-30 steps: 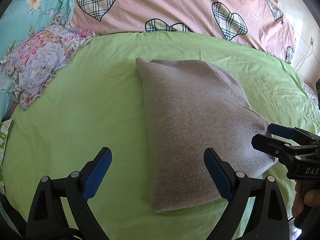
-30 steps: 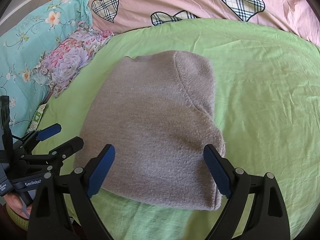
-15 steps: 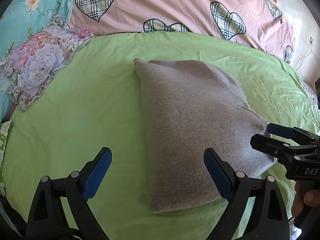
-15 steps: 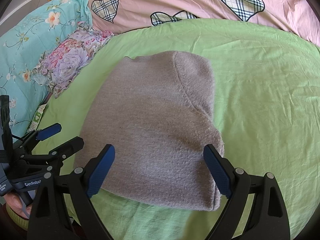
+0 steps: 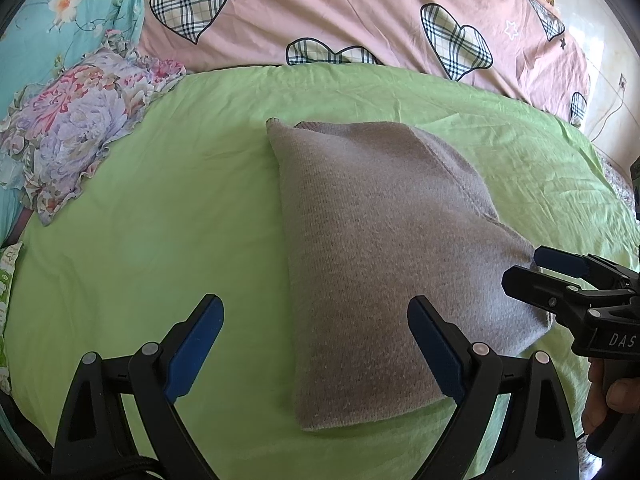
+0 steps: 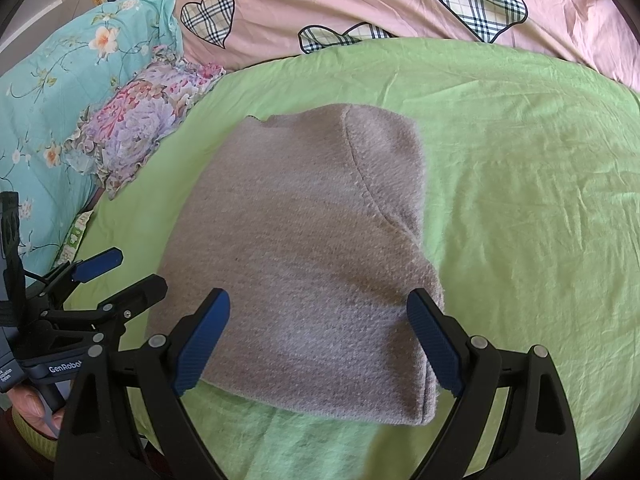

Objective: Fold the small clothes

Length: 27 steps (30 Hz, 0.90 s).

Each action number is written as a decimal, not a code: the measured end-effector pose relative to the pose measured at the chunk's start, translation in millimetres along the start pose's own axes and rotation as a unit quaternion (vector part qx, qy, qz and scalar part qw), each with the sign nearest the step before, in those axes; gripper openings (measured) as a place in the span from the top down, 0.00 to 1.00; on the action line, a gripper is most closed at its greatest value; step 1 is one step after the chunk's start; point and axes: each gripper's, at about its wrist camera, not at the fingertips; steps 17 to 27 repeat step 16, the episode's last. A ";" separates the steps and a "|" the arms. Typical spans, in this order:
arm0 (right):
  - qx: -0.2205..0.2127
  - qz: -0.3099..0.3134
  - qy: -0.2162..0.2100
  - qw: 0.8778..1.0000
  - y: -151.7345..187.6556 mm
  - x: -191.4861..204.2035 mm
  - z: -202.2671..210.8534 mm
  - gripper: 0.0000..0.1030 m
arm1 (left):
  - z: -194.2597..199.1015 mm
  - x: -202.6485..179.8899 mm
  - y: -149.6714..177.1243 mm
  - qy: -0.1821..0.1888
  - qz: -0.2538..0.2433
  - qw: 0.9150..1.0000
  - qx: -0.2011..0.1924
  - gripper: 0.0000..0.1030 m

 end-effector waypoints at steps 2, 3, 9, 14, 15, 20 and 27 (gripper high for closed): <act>-0.002 0.000 0.001 1.000 -1.8 -0.8 0.4 0.12 | -0.9 0.5 -1.9 -0.002 0.001 1.000 0.000 0.09; -0.003 0.000 0.002 1.000 -1.8 -1.2 0.5 0.12 | -1.5 1.1 -2.9 -0.002 0.002 1.000 0.000 0.09; -0.008 0.002 0.006 1.000 -8.2 -1.1 1.5 0.12 | -5.9 6.1 -13.2 -0.002 0.006 1.000 -0.008 0.09; -0.010 0.001 -0.001 1.000 -11.4 -0.6 -0.1 0.12 | -4.4 7.5 -17.5 -0.008 0.009 1.000 -0.010 0.09; -0.010 0.001 -0.002 1.000 -11.2 -1.0 -0.1 0.12 | -4.3 7.7 -18.2 -0.008 0.010 1.000 -0.010 0.09; -0.011 0.001 -0.003 1.000 -11.6 -1.0 -0.2 0.12 | -4.2 7.5 -18.8 -0.010 0.011 1.000 -0.010 0.09; -0.011 0.001 -0.003 1.000 -11.6 -1.0 -0.2 0.12 | -4.2 7.5 -18.8 -0.010 0.011 1.000 -0.010 0.09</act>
Point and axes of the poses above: each gripper's, at about its wrist camera, not at the fingertips, and z roughly against the way its jaws point, x to its left, y to its underside, and after that the axes turned 1 degree about -x, right-handed
